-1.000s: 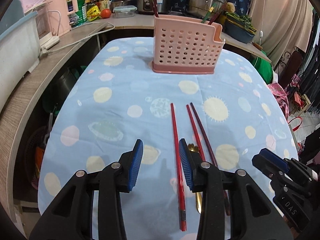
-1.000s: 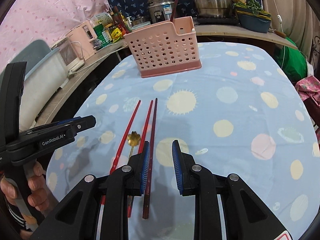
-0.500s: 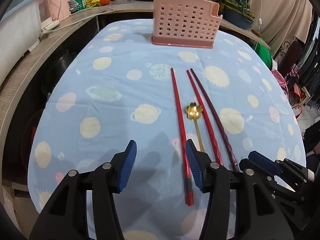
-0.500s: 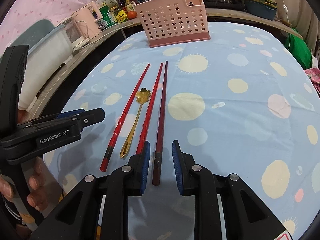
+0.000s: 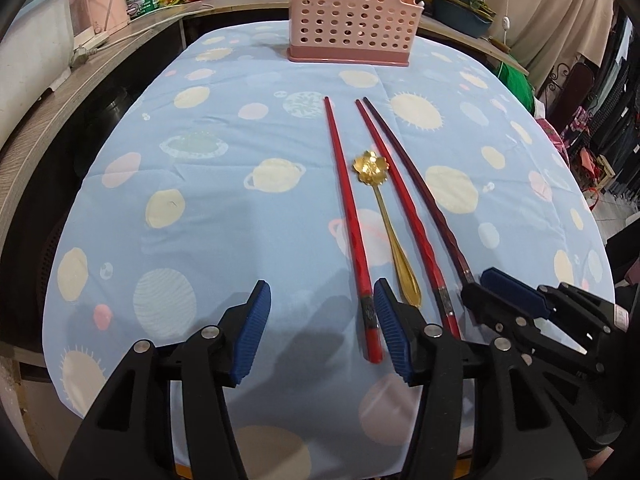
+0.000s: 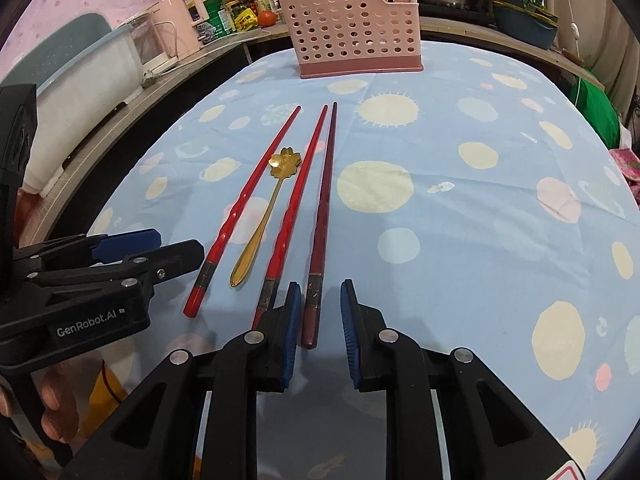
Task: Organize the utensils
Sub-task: 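Close the right tool on a dark red chopstick while the left grasps a red one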
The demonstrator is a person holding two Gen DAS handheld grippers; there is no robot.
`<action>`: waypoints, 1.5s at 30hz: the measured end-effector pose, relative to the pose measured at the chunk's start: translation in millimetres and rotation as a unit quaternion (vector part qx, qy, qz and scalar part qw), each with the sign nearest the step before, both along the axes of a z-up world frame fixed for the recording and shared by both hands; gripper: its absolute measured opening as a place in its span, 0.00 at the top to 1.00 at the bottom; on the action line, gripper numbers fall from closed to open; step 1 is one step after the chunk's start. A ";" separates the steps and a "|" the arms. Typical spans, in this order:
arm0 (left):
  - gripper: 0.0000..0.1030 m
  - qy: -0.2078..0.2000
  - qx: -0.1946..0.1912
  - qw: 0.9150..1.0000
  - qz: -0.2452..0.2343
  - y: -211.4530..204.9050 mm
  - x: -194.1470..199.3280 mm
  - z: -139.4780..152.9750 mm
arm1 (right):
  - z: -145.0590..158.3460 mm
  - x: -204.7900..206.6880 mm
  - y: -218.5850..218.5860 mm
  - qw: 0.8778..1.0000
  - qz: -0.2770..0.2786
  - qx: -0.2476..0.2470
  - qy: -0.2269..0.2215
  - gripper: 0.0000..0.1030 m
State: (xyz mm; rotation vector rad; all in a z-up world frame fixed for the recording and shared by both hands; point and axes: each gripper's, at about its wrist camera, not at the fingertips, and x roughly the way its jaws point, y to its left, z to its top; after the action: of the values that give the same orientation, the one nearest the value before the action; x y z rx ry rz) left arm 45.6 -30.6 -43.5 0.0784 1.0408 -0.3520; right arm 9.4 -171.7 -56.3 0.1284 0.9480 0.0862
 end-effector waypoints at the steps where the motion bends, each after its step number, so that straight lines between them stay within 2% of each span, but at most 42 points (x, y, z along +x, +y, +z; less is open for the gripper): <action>1: 0.49 0.000 0.000 1.000 -0.002 -0.3 -1.6 -0.2 | -0.3 -0.6 -0.4 1.000 -0.002 -0.005 -0.001 0.87; 3: 0.49 0.001 0.001 1.000 -0.004 -0.8 -4.1 -1.6 | -1.0 -0.6 -3.5 1.000 -0.006 -0.005 -0.001 0.93; 19: 0.50 0.006 0.016 1.000 -0.012 -8.0 -9.0 -11.2 | -1.9 -0.5 -9.8 1.000 -0.012 0.012 -0.002 0.93; 25: 0.62 0.003 0.016 1.000 -0.014 -7.8 -9.9 -10.6 | -2.2 -1.0 -10.2 1.000 -0.012 0.012 -0.002 0.93; 30: 0.80 0.004 0.013 1.000 -0.015 -6.9 -10.3 -10.2 | -2.0 -0.8 -10.2 1.000 -0.012 0.013 -0.003 0.93; 32: 0.91 0.007 0.009 1.000 -0.018 -6.4 -10.2 -9.9 | -2.1 -0.6 -10.2 1.000 -0.013 0.013 -0.003 0.93; 33: 0.92 0.008 0.009 1.000 -0.018 -7.2 -10.6 -9.9 | -2.2 -0.8 -10.1 1.000 -0.012 0.013 -0.003 0.93; 45: 0.93 0.012 0.007 1.000 -0.018 -7.6 -8.6 -8.5 | 1.1 3.1 -13.4 1.000 -0.023 0.016 0.002 0.93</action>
State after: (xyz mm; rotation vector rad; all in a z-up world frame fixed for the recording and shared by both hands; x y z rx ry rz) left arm 37.0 -38.2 -52.0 0.1067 1.0665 -0.3798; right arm 12.5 -185.1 -55.2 0.1791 0.9481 0.0588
